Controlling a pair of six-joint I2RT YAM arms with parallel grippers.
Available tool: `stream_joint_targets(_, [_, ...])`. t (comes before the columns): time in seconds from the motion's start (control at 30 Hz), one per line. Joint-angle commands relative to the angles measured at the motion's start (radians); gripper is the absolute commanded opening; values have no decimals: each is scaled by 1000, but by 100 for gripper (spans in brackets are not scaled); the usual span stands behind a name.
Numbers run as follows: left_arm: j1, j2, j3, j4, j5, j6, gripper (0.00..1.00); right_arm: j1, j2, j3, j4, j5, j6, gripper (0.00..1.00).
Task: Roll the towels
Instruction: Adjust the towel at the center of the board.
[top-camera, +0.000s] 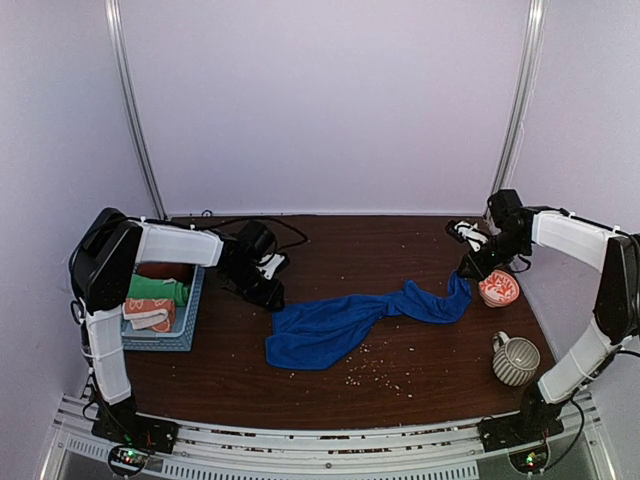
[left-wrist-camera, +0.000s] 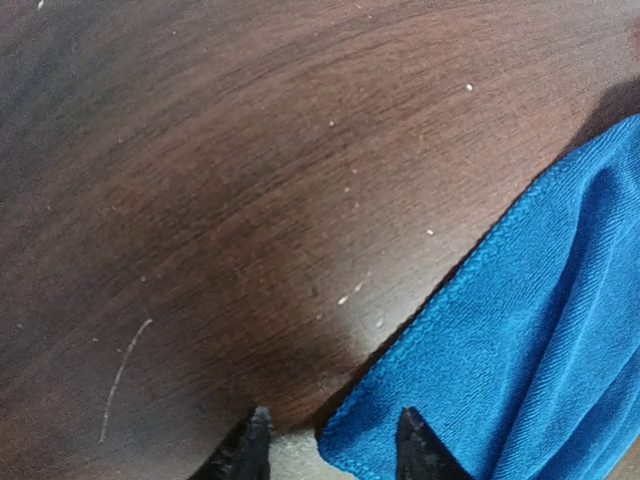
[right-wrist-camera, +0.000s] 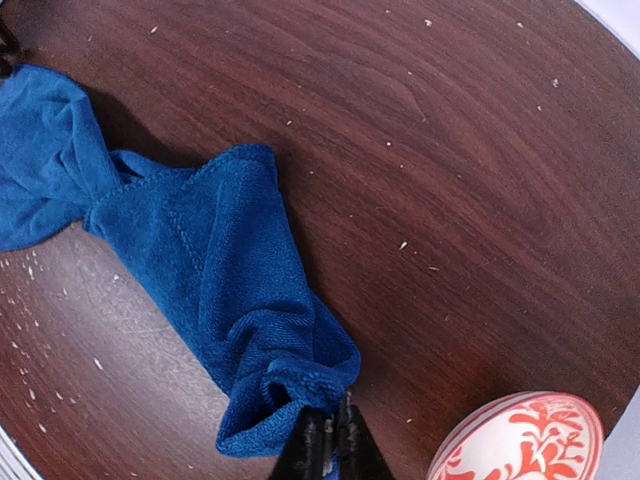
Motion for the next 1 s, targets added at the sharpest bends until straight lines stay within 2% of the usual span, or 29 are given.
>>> stream_joint_targets(0.0, [7, 20, 1, -2, 66, 14, 38, 15, -6, 5, 14, -20, 21, 21])
stream_joint_targets(0.1, [5, 12, -18, -7, 66, 22, 32, 52, -52, 11, 31, -8, 27, 39])
stream_joint_targets(0.17, [6, 0, -30, -14, 59, 31, 27, 92, -84, 14, 52, 11, 25, 45])
stream_joint_targets(0.23, [6, -5, -44, -14, 60, 41, 22, 146, -89, 21, 64, 46, 21, 46])
stream_joint_targets(0.37, [5, 0, -71, 8, 71, 55, 0, 258, 24, 48, 88, 150, 67, 41])
stream_joint_targets(0.47, [4, -12, -87, 33, 71, 46, 0, 305, 138, 88, 87, 215, 114, 39])
stream_joint_targets(0.57, [3, -47, -105, 59, 69, 35, 0, 323, 211, 120, 79, 215, 130, 42])
stream_joint_targets(0.7, [-1, -94, -125, 94, 53, 26, 0, 326, 266, 140, 90, 204, 144, 46])
stream_joint_targets(0.97, [-11, -115, -141, 102, 44, 26, 0, 326, 339, 190, 110, 187, 187, 45])
